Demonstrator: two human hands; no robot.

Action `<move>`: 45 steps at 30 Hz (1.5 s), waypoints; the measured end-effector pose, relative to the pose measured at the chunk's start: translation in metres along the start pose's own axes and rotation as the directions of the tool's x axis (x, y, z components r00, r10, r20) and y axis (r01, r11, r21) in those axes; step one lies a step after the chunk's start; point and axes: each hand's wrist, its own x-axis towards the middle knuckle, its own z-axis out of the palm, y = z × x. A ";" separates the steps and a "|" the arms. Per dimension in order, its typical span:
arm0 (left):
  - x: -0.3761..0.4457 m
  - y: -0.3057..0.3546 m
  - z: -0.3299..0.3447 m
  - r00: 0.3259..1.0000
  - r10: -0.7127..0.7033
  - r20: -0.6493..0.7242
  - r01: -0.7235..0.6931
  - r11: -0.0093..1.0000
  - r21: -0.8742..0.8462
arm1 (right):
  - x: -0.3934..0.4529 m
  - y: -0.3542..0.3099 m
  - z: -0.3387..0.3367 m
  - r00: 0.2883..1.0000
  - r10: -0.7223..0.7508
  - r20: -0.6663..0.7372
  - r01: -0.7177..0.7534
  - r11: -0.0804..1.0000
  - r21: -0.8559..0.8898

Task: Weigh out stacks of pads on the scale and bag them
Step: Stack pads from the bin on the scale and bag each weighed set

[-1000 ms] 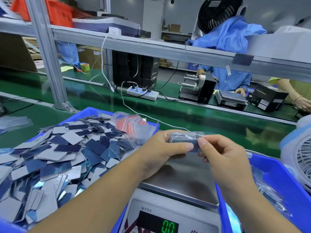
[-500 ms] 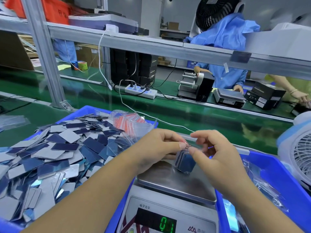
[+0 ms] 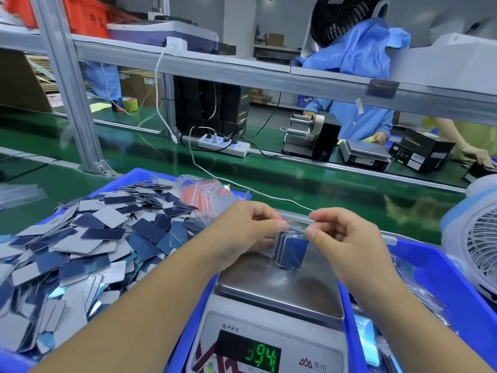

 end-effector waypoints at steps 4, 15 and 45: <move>-0.002 0.001 -0.001 1.000 0.007 0.027 -0.007 1.000 0.010 | 0.001 0.001 0.000 1.000 0.026 0.016 -0.026 1.000 0.004; -0.004 -0.003 0.006 0.993 0.103 0.060 -0.114 0.971 0.208 | -0.001 0.004 0.000 0.997 -0.053 0.060 0.048 0.995 0.084; 0.005 0.006 -0.034 0.965 0.262 0.021 -0.260 0.938 0.228 | 0.012 -0.001 -0.026 0.999 -0.052 -0.010 0.053 0.983 0.174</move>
